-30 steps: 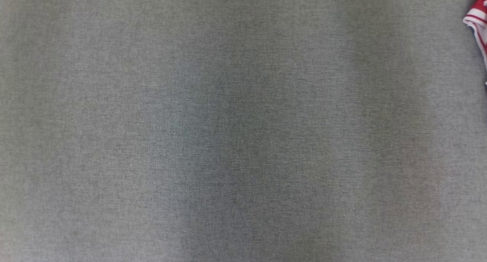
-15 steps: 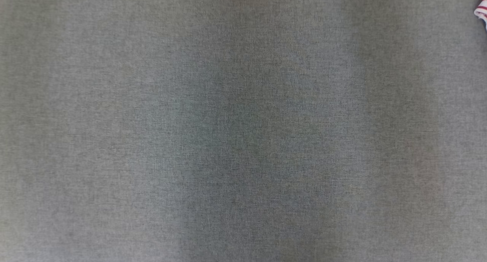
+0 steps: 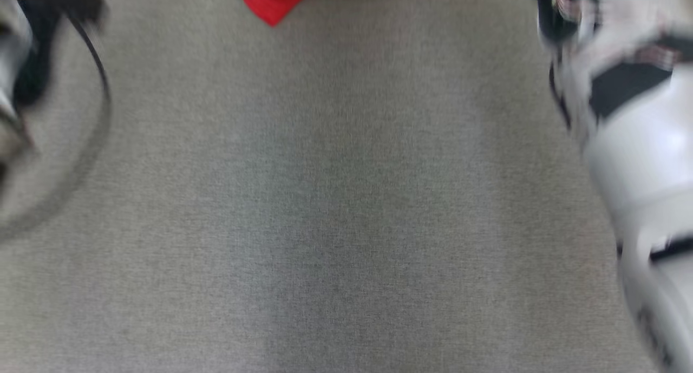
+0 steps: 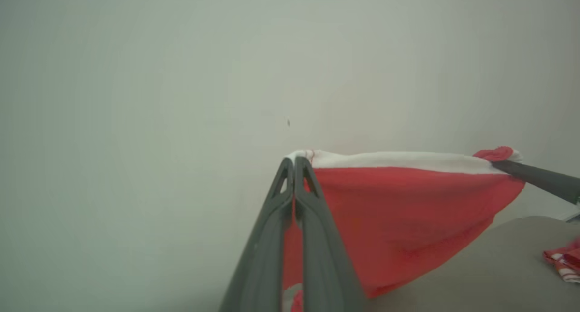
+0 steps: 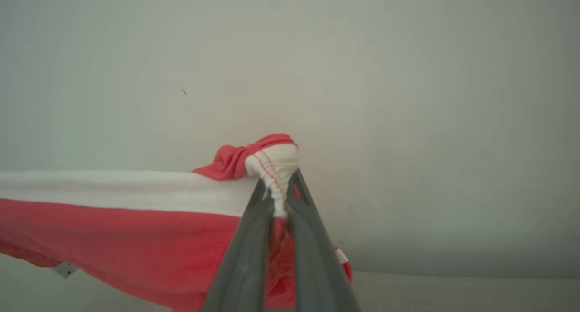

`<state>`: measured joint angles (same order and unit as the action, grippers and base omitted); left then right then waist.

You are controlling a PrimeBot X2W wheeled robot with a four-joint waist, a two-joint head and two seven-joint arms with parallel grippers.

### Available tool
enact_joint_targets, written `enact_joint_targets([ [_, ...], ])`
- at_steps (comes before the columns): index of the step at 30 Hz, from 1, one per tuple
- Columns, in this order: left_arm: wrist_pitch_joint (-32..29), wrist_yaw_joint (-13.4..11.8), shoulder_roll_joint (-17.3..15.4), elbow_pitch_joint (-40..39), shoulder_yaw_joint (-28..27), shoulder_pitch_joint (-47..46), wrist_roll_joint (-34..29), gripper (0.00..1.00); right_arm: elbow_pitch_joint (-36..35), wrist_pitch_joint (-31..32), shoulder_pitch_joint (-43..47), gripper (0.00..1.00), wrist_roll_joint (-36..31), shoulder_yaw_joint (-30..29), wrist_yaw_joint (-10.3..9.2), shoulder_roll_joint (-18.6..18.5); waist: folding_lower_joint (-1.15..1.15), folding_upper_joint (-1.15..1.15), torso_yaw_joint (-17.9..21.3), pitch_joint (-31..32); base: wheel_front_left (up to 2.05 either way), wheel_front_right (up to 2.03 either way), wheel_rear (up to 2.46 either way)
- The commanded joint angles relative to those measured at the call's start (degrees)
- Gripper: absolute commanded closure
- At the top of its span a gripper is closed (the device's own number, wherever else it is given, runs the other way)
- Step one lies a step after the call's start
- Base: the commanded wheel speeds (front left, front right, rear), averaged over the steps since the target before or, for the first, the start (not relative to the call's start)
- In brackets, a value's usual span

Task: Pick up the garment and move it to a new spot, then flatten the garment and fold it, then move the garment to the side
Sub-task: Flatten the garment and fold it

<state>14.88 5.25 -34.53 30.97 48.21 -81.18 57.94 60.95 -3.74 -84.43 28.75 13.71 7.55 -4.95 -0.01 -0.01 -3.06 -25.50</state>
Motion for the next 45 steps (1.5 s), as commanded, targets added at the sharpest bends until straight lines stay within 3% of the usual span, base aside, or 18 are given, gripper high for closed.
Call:
enact_joint_targets([
  [1, 0.29, -1.04, -0.33, -3.00, -2.66, 5.78, -0.71, 1.00, -3.25, -0.46, 4.93, 1.00, 3.00, 1.60, -0.17, -1.47, 0.01, 0.01, 0.03, 3.58, 0.00, 0.00, 0.00],
  [8, 0.31, -7.46, -0.75, -20.48, -11.39, 34.48, -6.22, 1.00, -20.89, -0.86, 31.12, 1.00, 14.86, 8.60, -0.17, -9.23, 0.01, 0.01, -0.47, 9.23, 0.00, 0.00, 0.00],
  [13, 0.30, -9.47, 0.53, -26.30, -10.53, 48.39, -9.49, 1.00, -28.26, -1.96, 45.05, 1.00, 17.16, 9.81, -0.17, -12.23, 0.01, 0.01, -0.95, 12.28, 0.00, 0.00, 0.00],
  [18, 0.25, -10.91, 2.86, -26.66, -10.38, 60.71, -12.47, 1.00, -34.63, -2.83, 59.83, 1.00, 17.35, 9.25, -0.17, -13.20, 0.01, 0.01, -1.17, 15.29, 0.00, 0.00, 0.00],
  [25, 0.25, -11.81, 6.42, -25.34, -13.43, 74.16, -15.48, 1.00, -38.22, -4.49, 75.16, 1.00, 15.87, 4.10, -0.18, -11.30, 0.01, 0.01, -1.64, 18.01, 0.00, 0.00, 0.00],
  [30, 0.26, -11.46, 8.24, -24.41, -15.64, 78.84, -17.61, 1.00, -40.09, -4.02, 81.85, 1.00, 14.21, 0.33, -0.18, -9.73, 0.01, 0.01, -2.48, 18.85, 0.00, 0.00, 0.00],
  [38, 0.25, -9.81, 10.84, -20.02, -17.69, 83.41, -21.30, 1.00, -44.87, -0.51, 91.94, 1.00, 10.24, -3.86, -0.18, -5.88, 0.01, 0.01, -3.16, 20.72, 0.00, 0.00, 0.00],
  [45, 0.25, -8.26, 12.19, -17.89, -21.50, 84.67, -23.15, 1.00, -47.93, 2.49, 94.92, 1.00, 7.86, -4.65, -0.18, -2.60, 0.01, 0.01, -2.08, 21.07, 0.00, 0.00, 0.00],
])
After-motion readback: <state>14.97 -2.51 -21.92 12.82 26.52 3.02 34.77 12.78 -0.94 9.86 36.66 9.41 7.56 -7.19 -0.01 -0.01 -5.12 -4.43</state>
